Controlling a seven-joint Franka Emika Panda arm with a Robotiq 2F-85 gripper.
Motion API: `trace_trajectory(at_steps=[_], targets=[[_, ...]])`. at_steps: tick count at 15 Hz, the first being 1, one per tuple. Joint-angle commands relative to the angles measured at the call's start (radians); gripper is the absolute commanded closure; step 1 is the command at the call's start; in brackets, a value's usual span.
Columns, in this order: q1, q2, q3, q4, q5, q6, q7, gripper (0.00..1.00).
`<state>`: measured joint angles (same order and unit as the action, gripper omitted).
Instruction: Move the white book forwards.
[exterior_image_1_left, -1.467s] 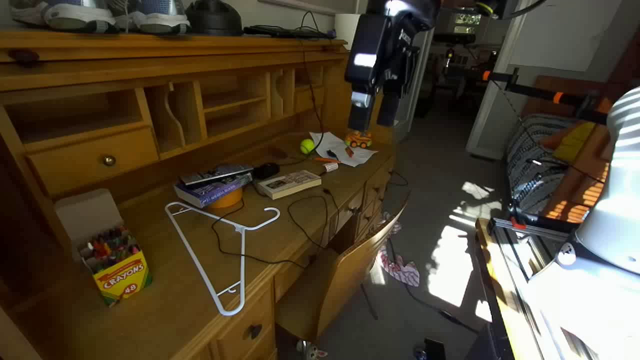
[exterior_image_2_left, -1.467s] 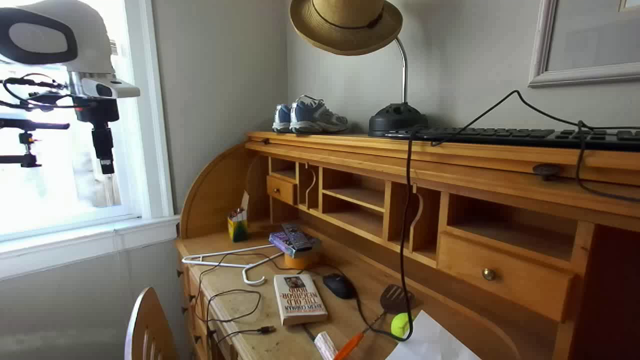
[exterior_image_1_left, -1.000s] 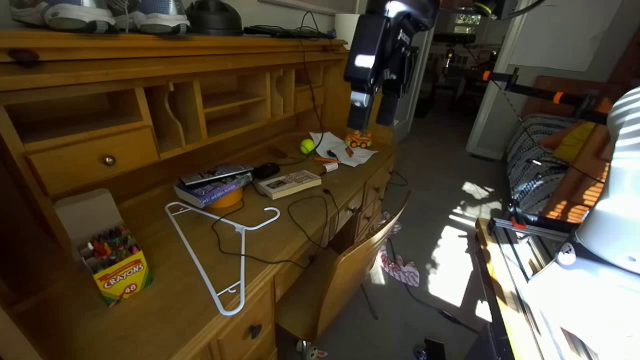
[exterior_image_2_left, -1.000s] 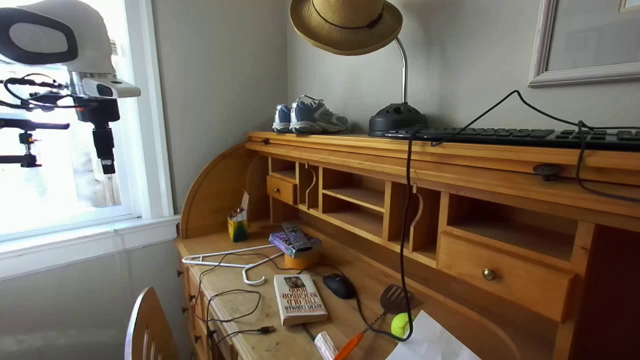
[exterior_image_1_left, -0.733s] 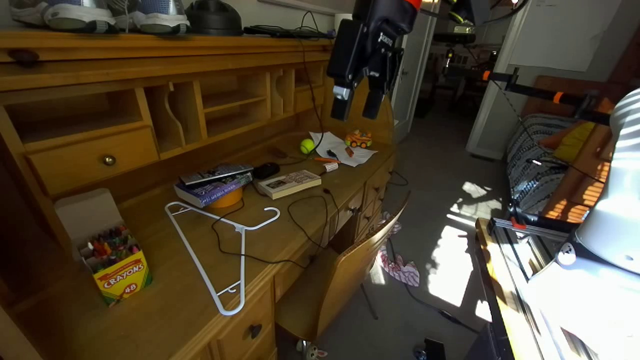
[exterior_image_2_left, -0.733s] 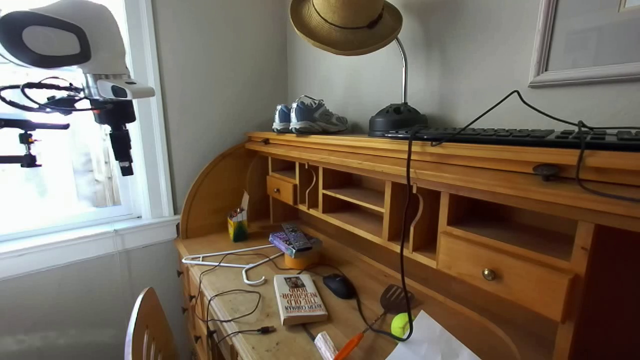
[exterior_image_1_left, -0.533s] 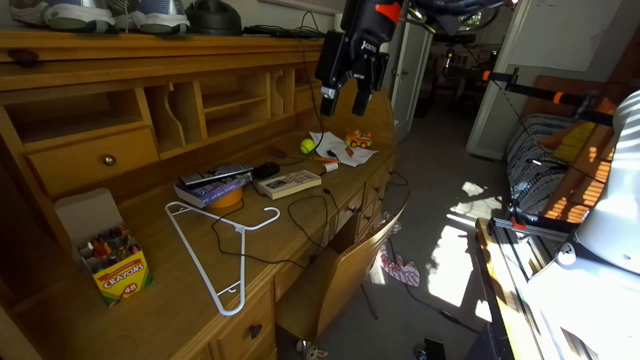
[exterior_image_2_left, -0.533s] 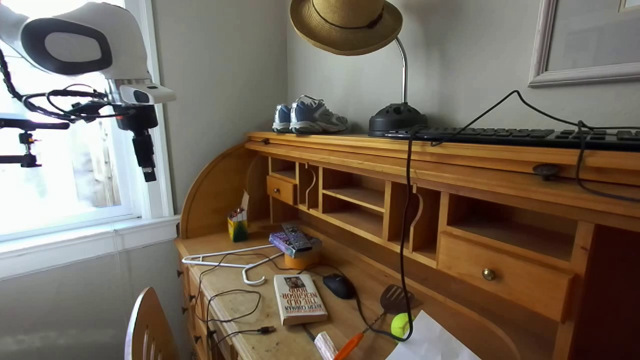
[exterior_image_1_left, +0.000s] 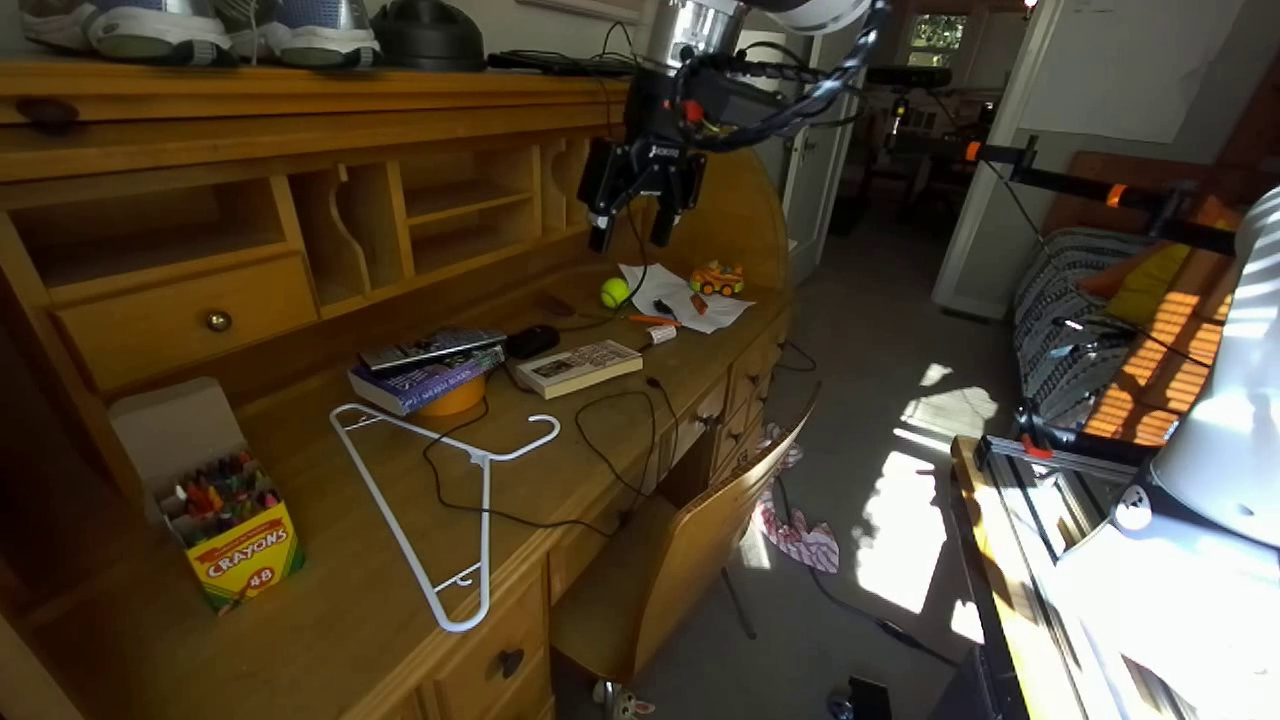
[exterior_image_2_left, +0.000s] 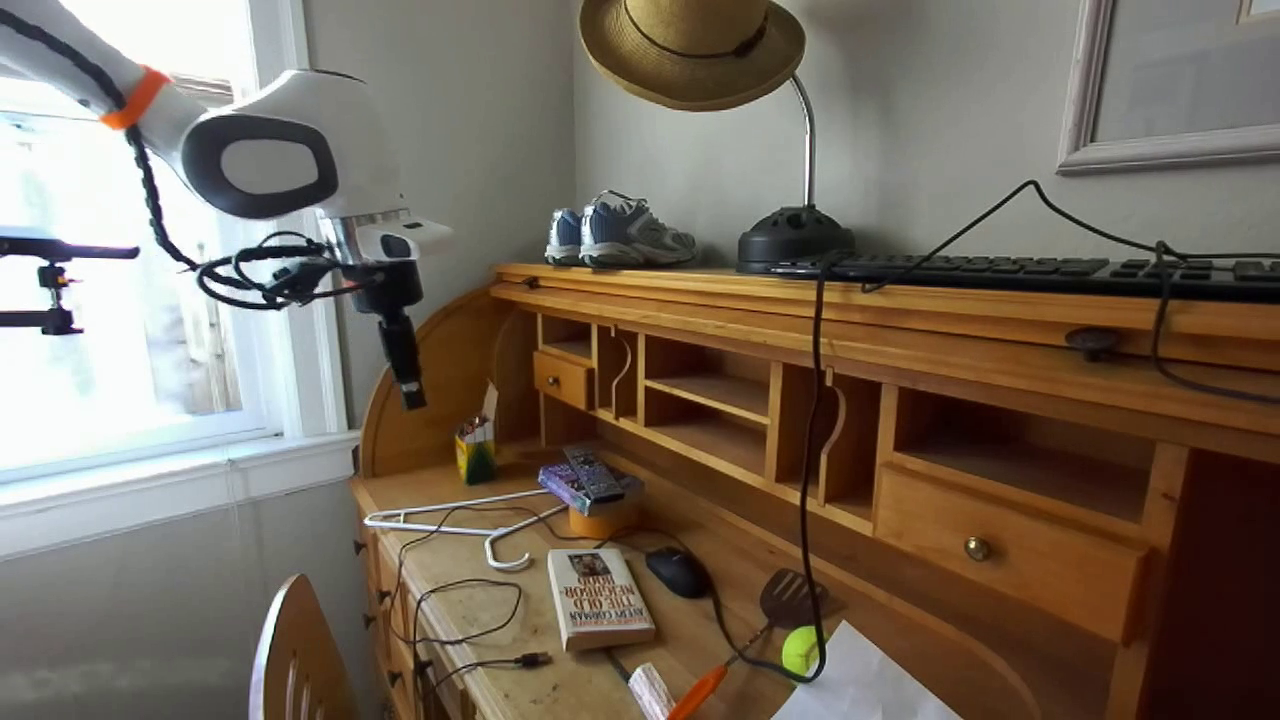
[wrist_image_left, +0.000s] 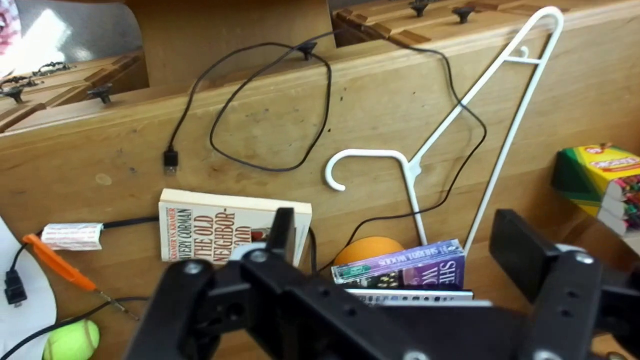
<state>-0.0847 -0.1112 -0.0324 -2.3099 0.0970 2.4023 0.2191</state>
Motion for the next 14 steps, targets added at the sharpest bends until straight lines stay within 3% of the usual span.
trace_trajectory(at_steps=[1, 7, 11, 12, 14], targets=[[-0.020, 0.162, -0.041, 0.106, -0.022, 0.067, -0.050, 0.00], [-0.063, 0.357, -0.091, 0.248, 0.008, 0.102, -0.180, 0.00], [-0.123, 0.462, -0.082, 0.359, 0.141, 0.045, -0.206, 0.00], [-0.096, 0.401, -0.092, 0.287, 0.085, 0.083, -0.189, 0.00], [-0.113, 0.441, -0.091, 0.325, 0.113, 0.079, -0.193, 0.00]])
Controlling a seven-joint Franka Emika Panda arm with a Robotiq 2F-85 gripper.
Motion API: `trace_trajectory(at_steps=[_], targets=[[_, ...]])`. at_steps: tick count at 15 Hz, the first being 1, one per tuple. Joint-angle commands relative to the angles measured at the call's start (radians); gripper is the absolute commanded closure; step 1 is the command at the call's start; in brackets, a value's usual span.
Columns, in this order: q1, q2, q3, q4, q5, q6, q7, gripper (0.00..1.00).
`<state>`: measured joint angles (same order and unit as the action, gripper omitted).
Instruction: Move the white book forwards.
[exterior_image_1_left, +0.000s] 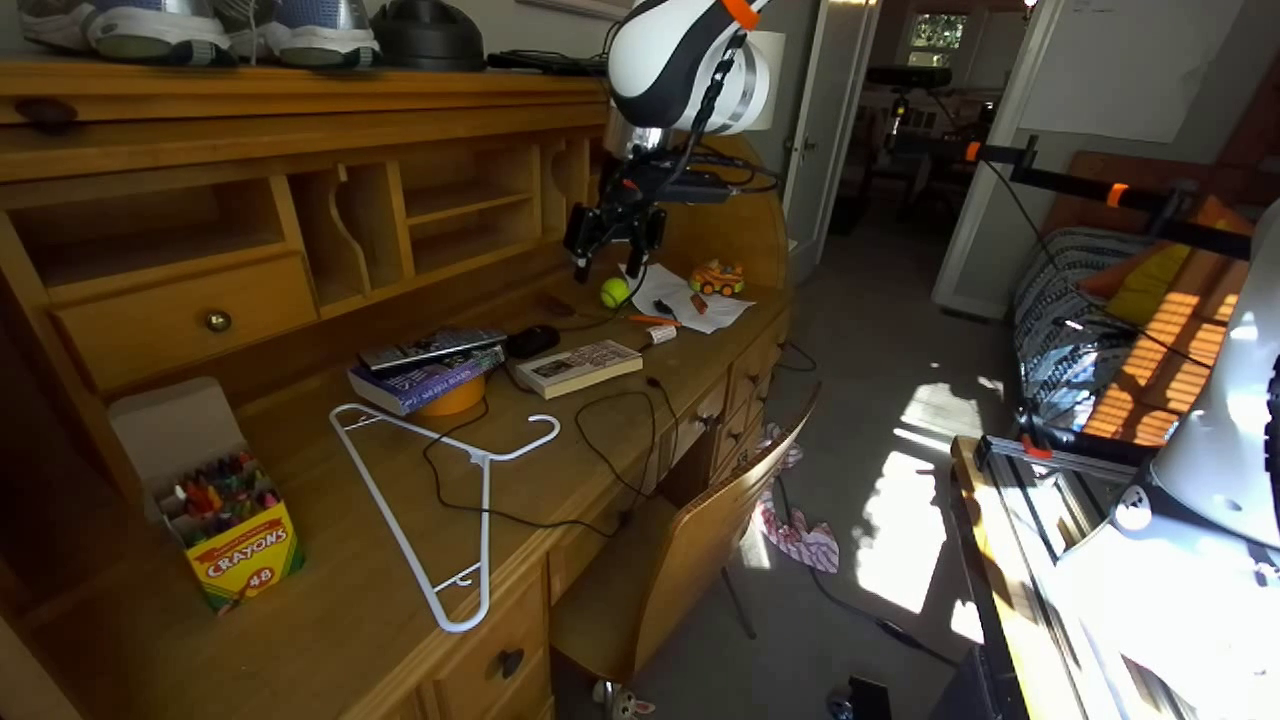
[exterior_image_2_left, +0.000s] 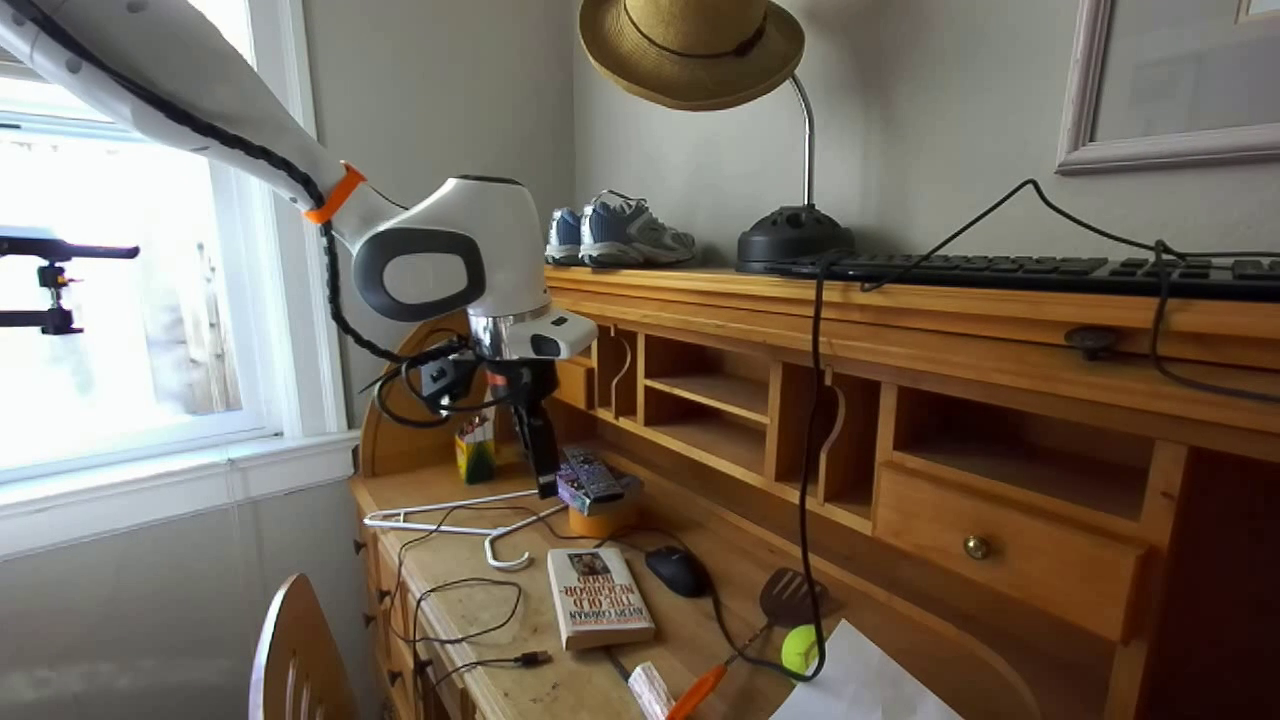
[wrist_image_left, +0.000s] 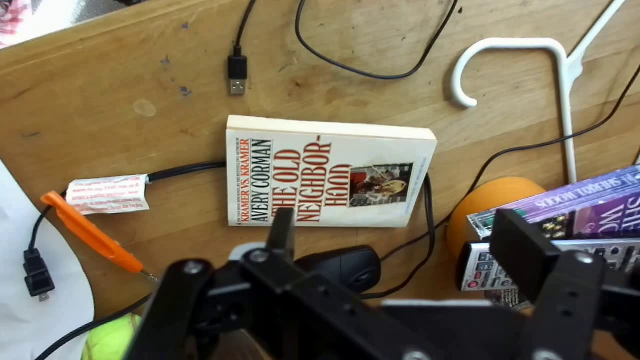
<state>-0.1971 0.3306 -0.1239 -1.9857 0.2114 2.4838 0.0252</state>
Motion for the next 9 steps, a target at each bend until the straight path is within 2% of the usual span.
trace_trajectory(at_steps=[1, 5, 8, 9], targets=[[-0.004, 0.009, 0.001, 0.011, 0.002, -0.003, 0.001, 0.00], [-0.003, 0.014, 0.005, 0.022, 0.005, -0.007, 0.001, 0.00], [-0.005, 0.097, -0.006, 0.092, -0.006, 0.080, 0.020, 0.02], [-0.014, 0.127, -0.007, 0.120, 0.001, 0.110, 0.016, 0.26]])
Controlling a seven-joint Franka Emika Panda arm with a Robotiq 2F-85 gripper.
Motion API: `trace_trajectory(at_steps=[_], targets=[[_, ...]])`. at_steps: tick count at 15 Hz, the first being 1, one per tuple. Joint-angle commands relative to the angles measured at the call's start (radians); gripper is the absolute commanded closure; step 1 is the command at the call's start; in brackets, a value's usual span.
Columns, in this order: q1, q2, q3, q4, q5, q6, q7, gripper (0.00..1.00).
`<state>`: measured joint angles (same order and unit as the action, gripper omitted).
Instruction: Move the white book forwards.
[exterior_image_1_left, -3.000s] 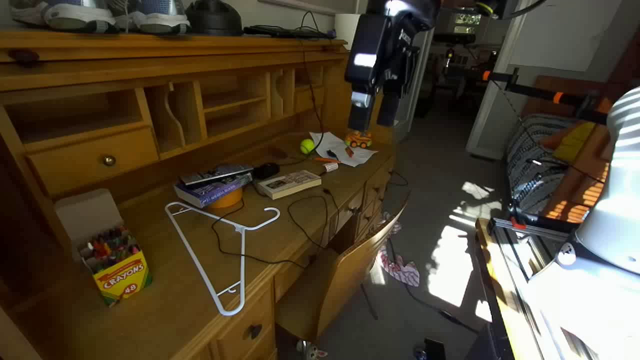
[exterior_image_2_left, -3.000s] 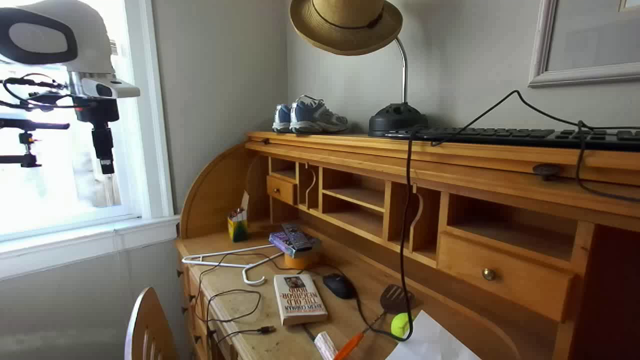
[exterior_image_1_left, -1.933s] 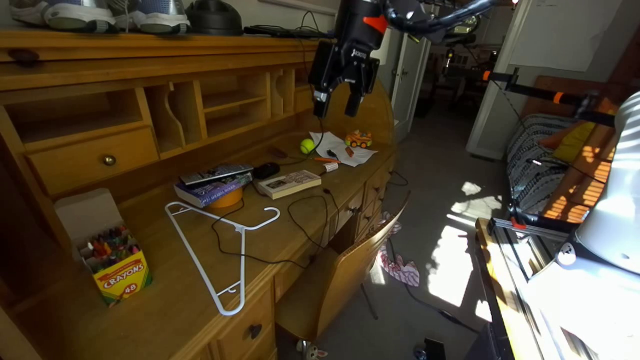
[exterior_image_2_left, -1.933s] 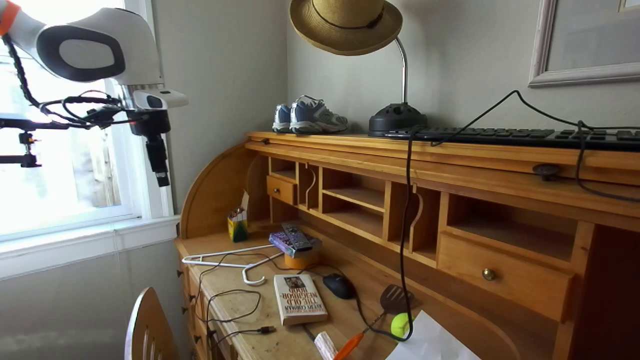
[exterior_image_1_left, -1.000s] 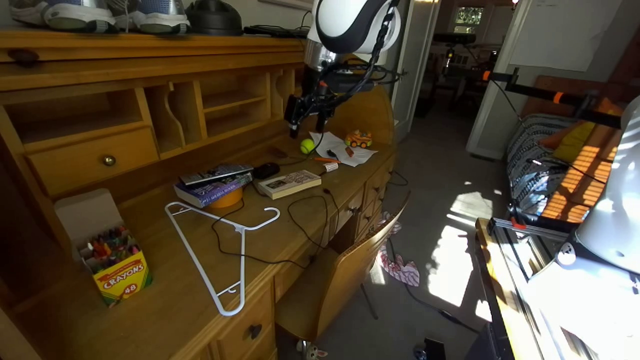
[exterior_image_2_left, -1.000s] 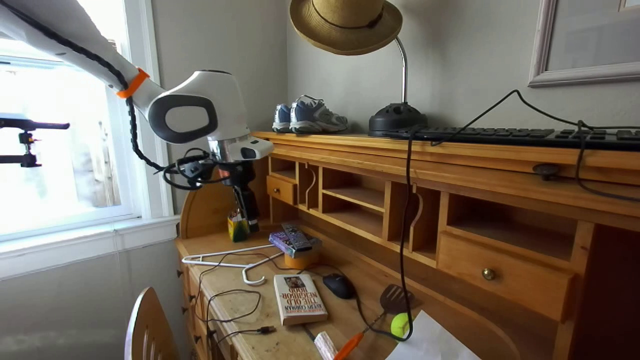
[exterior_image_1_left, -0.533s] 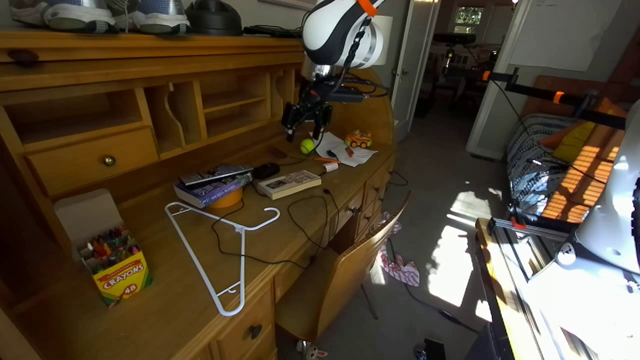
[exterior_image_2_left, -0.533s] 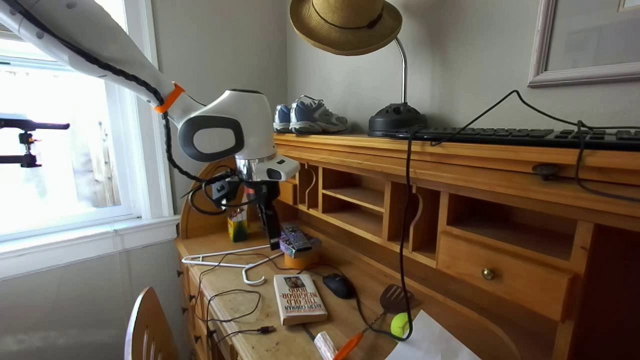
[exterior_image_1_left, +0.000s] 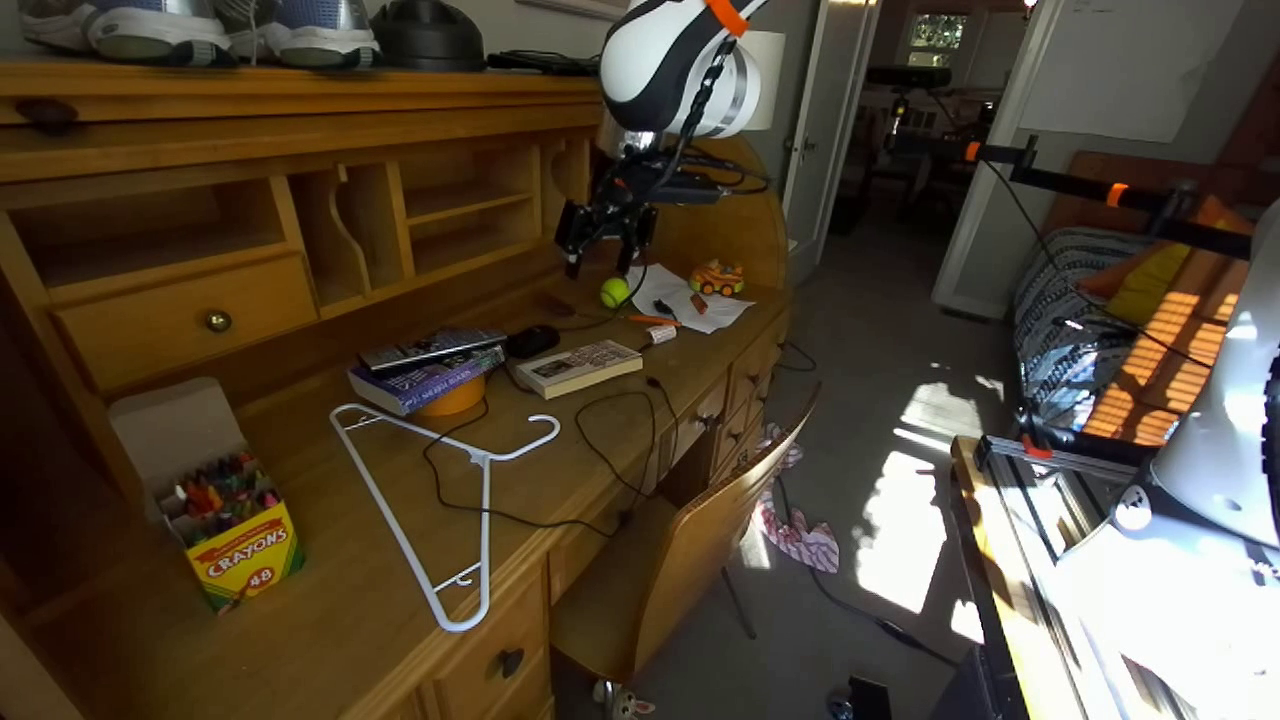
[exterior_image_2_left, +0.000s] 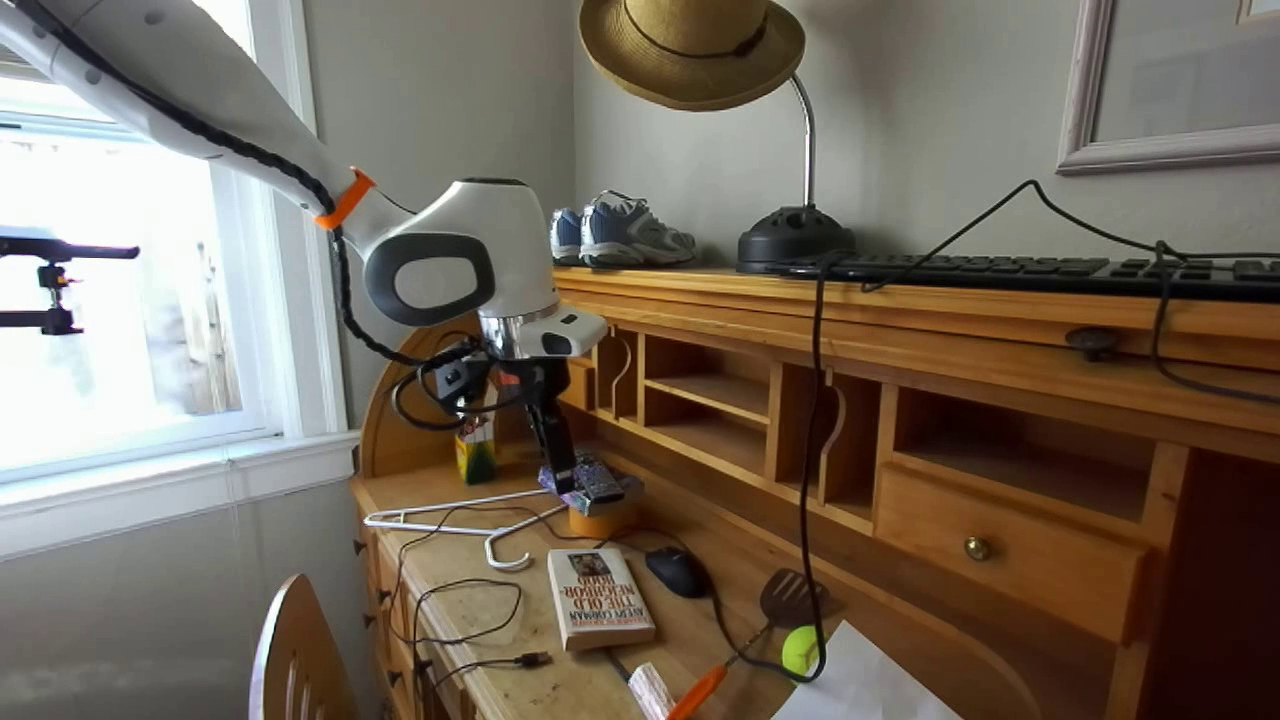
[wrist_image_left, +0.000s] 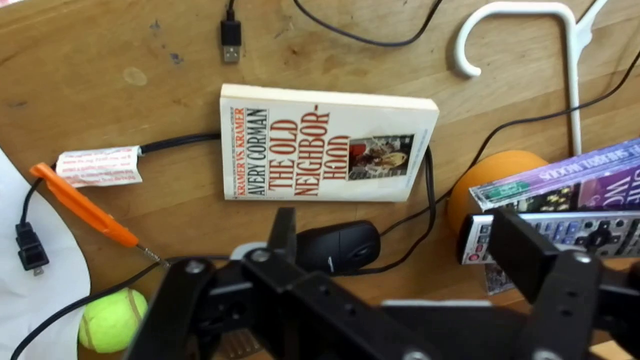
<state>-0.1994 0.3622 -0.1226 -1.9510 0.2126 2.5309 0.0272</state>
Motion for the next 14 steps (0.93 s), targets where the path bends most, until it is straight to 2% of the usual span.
trace_trajectory(at_steps=[1, 2, 6, 11, 14], targets=[[-0.022, 0.128, -0.008, 0.113, 0.009, 0.089, 0.013, 0.27], [-0.031, 0.163, -0.008, 0.141, 0.018, 0.114, 0.018, 0.31], [-0.045, 0.297, -0.037, 0.240, -0.002, 0.169, 0.090, 0.64], [-0.060, 0.438, -0.047, 0.366, 0.008, 0.205, 0.160, 1.00], [-0.055, 0.509, -0.062, 0.437, 0.002, 0.216, 0.209, 1.00]])
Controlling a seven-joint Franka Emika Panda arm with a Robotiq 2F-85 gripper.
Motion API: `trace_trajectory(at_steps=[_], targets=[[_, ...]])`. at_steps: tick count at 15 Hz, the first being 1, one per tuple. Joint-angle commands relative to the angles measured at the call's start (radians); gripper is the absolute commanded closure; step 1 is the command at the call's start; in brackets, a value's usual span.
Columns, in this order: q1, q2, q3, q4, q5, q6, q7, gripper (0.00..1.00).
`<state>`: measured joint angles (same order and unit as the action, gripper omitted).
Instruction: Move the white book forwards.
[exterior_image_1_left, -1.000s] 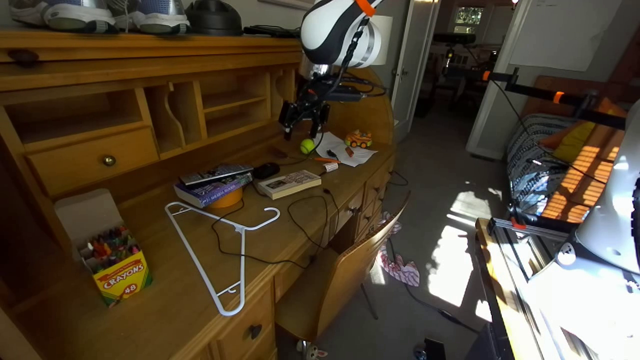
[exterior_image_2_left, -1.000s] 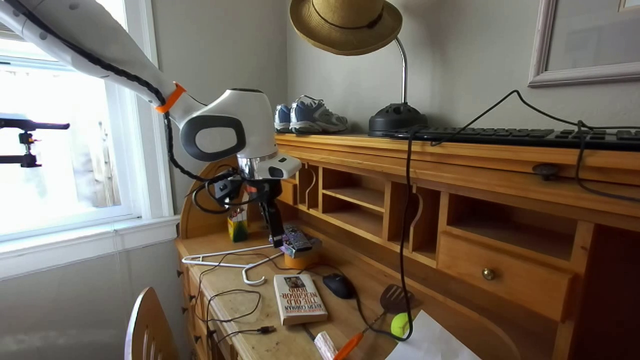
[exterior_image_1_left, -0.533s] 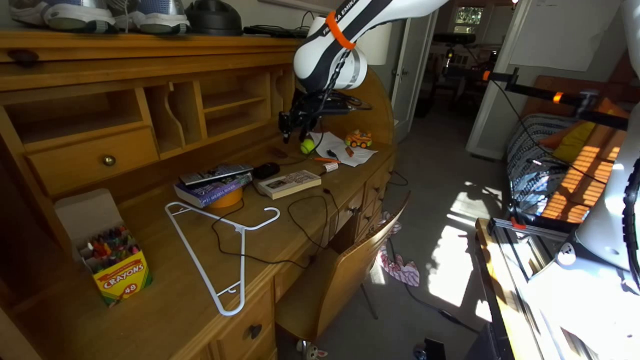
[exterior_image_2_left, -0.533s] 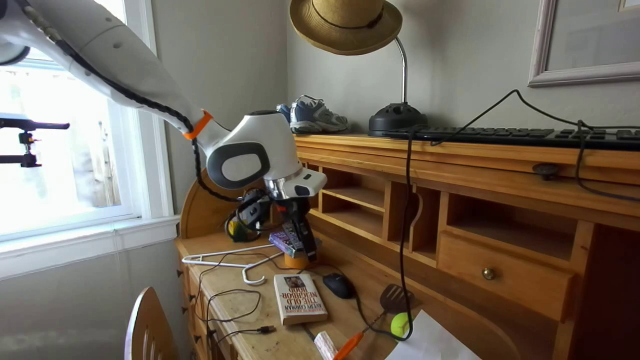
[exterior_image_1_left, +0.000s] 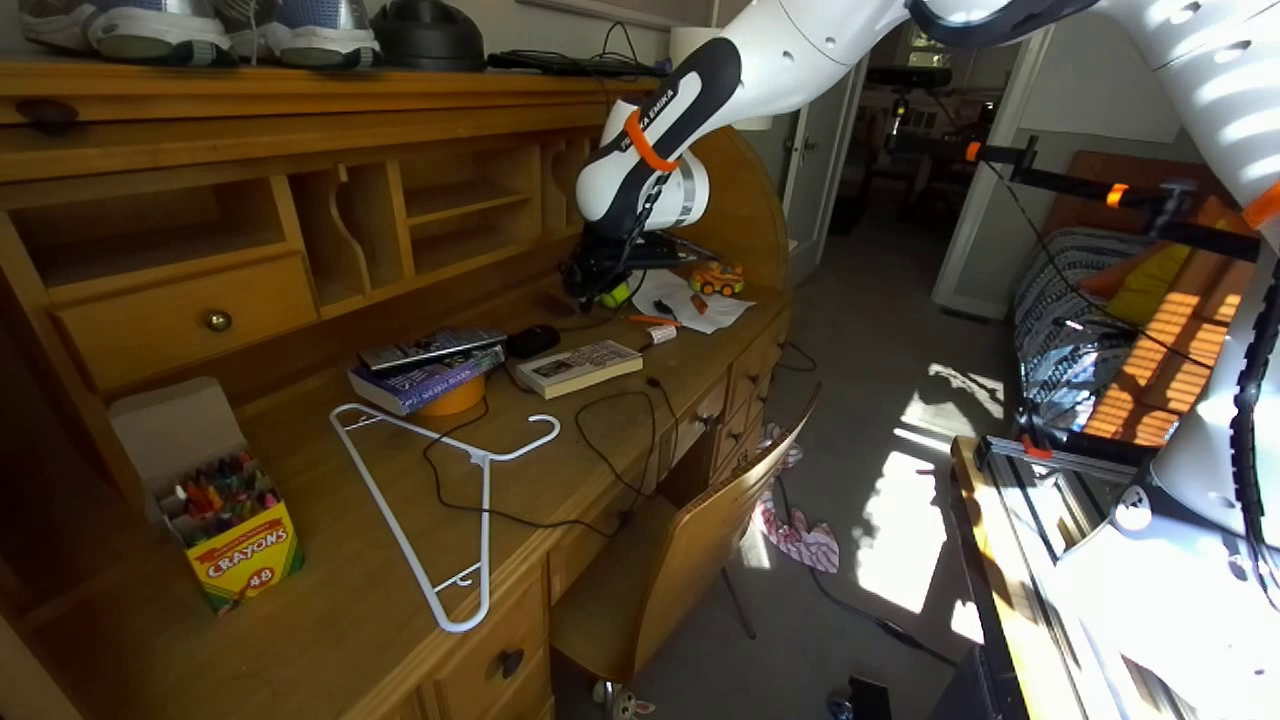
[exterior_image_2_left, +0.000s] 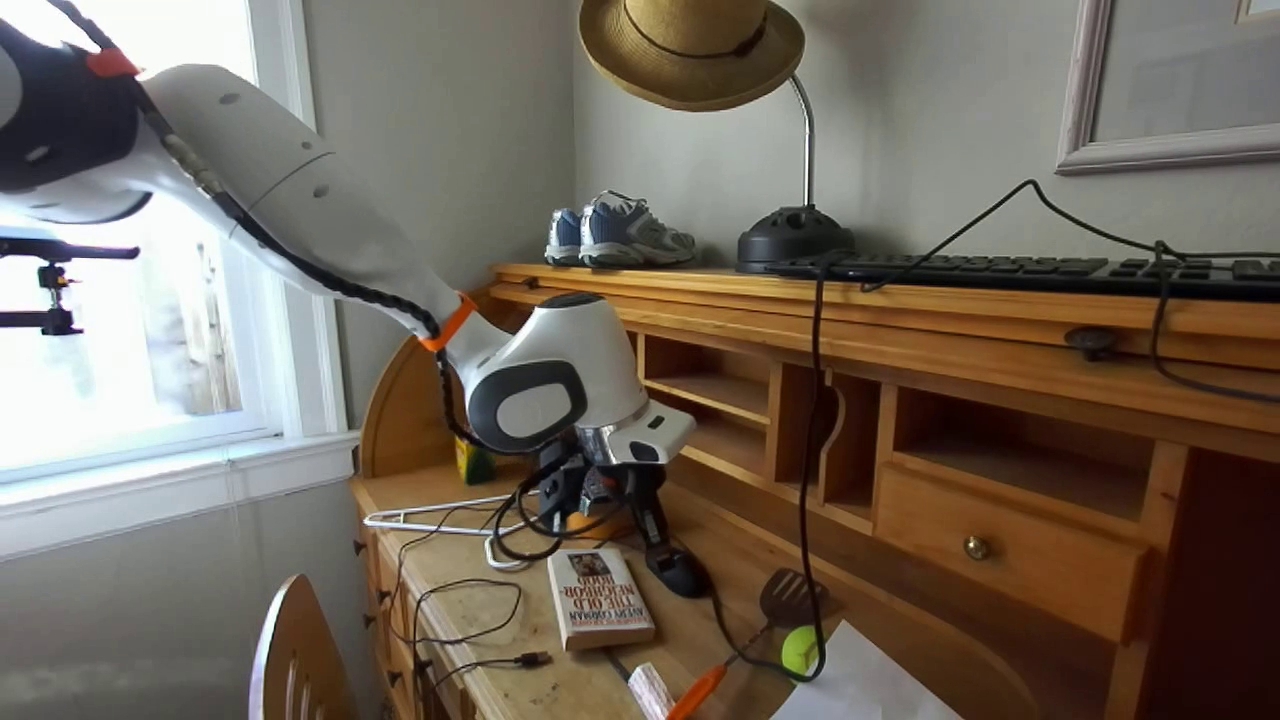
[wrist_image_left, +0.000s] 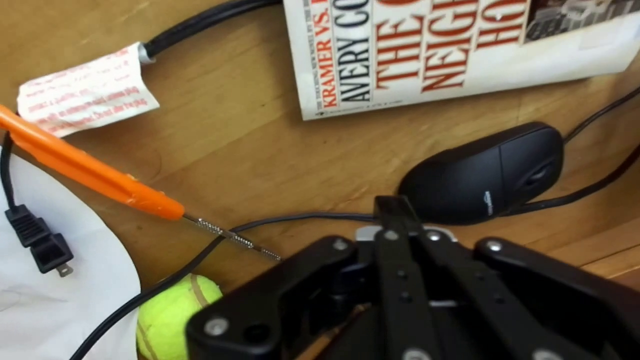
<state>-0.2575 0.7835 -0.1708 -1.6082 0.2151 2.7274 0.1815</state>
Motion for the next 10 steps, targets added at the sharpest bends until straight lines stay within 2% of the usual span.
trace_trajectory(at_steps=[1, 4, 7, 10], targets=[[0.007, 0.109, -0.021, 0.116, -0.005, 0.015, 0.069, 1.00], [0.033, 0.152, -0.067, 0.157, -0.032, -0.020, 0.118, 1.00], [0.041, 0.186, -0.087, 0.188, -0.041, -0.037, 0.137, 1.00], [0.040, 0.195, -0.088, 0.207, -0.053, -0.116, 0.136, 1.00]])
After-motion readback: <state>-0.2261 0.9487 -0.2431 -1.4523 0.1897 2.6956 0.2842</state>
